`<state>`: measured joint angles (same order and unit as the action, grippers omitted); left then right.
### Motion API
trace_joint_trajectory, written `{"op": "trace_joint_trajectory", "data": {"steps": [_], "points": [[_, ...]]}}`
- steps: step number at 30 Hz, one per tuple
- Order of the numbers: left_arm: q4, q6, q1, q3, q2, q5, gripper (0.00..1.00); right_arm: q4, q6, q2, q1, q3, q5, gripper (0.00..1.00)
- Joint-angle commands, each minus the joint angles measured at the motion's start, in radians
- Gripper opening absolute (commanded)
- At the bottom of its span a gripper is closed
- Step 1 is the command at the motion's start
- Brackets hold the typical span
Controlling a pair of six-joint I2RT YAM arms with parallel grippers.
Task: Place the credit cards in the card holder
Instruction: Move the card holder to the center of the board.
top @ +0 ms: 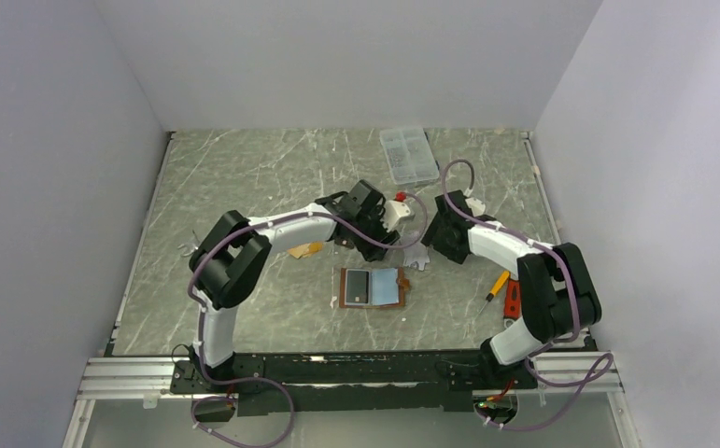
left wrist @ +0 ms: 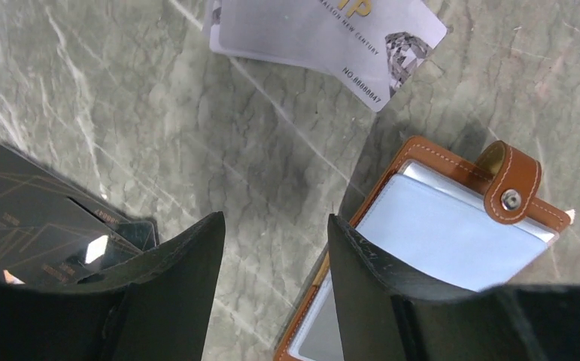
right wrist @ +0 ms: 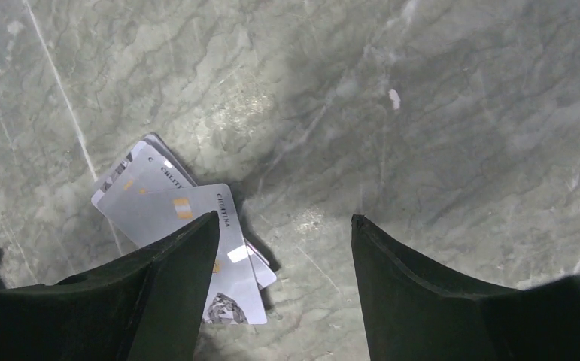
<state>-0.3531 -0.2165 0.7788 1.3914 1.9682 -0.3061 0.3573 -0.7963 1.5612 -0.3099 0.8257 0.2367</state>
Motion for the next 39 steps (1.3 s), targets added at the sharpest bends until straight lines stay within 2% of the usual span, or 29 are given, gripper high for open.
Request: {"op": "trace_joint_trajectory", "data": {"steps": [1, 6, 11, 18, 22, 26, 33, 39], "points": [[0.052, -0.066, 0.055, -0.024, 0.002, 0.129, 0.58, -0.060, -0.018, -0.048, 0.023, -0.035, -0.048, 0.67], [0.038, -0.076, 0.091, -0.104, -0.036, 0.150, 0.57, -0.091, -0.025, -0.052, 0.025, -0.057, -0.077, 0.67], [0.032, -0.076, 0.097, -0.204, -0.097, 0.123, 0.57, -0.165, -0.039, -0.064, 0.031, -0.104, -0.146, 0.66], [0.011, -0.051, 0.099, -0.253, -0.173, 0.048, 0.56, -0.241, -0.059, -0.046, 0.037, -0.122, -0.250, 0.66], [-0.039, -0.054, 0.097, -0.187, -0.191, 0.005, 0.56, -0.290, -0.092, -0.043, 0.037, -0.152, -0.311, 0.65], [-0.041, -0.044, 0.051, -0.110, -0.209, -0.032, 0.56, -0.335, -0.128, -0.037, 0.035, -0.191, -0.352, 0.63], [-0.059, -0.025, -0.073, 0.008, -0.150, -0.066, 0.56, -0.388, -0.179, -0.001, -0.006, -0.212, -0.398, 0.62], [-0.059, -0.061, -0.096, 0.036, -0.107, -0.050, 0.56, -0.392, -0.206, 0.018, -0.048, -0.198, -0.402, 0.62]]}}
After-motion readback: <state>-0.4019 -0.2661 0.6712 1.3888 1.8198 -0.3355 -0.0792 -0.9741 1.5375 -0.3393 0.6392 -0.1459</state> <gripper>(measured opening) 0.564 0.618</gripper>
